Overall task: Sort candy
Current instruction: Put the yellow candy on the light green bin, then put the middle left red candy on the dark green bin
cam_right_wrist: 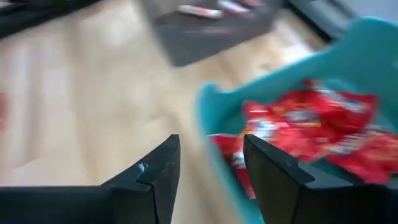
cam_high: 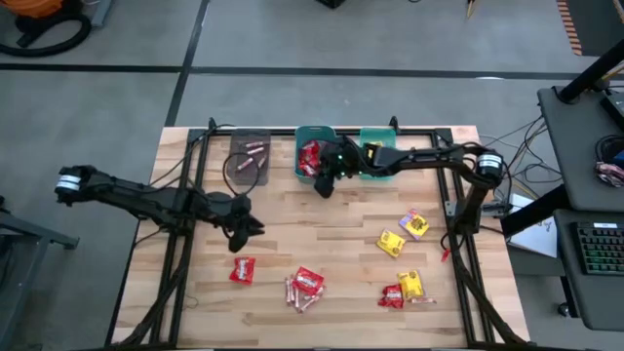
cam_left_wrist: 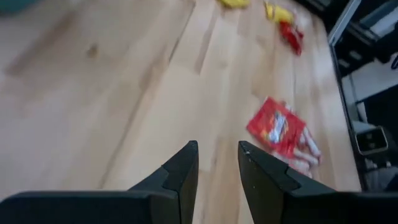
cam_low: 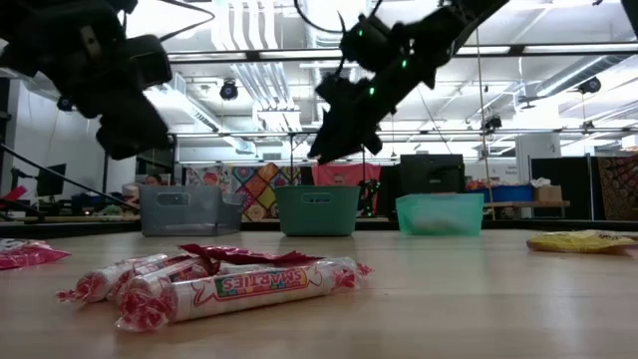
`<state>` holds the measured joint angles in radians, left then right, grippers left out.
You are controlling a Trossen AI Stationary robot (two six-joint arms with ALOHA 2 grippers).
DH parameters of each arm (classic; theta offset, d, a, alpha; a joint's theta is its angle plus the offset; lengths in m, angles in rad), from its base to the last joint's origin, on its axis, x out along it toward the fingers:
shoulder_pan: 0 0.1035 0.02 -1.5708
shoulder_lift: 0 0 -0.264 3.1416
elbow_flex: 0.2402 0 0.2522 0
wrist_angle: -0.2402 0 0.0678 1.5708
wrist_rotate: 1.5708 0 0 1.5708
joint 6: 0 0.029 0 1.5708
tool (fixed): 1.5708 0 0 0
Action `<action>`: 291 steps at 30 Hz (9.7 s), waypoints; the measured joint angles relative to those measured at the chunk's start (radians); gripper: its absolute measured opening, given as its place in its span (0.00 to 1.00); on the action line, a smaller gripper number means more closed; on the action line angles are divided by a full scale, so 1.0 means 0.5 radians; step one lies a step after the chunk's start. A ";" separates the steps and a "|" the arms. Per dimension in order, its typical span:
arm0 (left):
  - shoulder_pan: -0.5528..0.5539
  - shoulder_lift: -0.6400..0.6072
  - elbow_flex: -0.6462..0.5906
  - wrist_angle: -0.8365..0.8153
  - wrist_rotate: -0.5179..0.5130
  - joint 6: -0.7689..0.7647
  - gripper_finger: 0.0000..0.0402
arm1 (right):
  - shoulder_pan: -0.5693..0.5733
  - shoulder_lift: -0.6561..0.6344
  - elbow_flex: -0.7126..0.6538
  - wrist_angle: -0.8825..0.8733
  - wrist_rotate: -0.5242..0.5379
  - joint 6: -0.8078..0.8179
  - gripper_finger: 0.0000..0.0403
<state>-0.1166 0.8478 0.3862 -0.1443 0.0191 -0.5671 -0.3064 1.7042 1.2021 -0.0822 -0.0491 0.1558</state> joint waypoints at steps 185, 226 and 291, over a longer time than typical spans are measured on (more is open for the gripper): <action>-0.070 1.400 0.249 1.962 -0.699 1.319 0.00 | 0.651 -0.279 -0.718 1.126 0.240 0.084 0.47; -0.068 0.637 0.189 1.266 -0.700 1.278 0.15 | -0.769 -0.897 -0.717 -0.520 0.408 0.594 0.03; -0.735 0.910 0.571 -0.738 -0.465 -1.254 0.15 | 0.820 -0.531 -0.304 -1.301 -0.113 0.802 0.45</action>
<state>-0.4839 1.3028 0.6719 -0.5135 -0.2136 -1.1941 0.1037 1.4387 1.0499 -0.7327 -0.1055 0.5566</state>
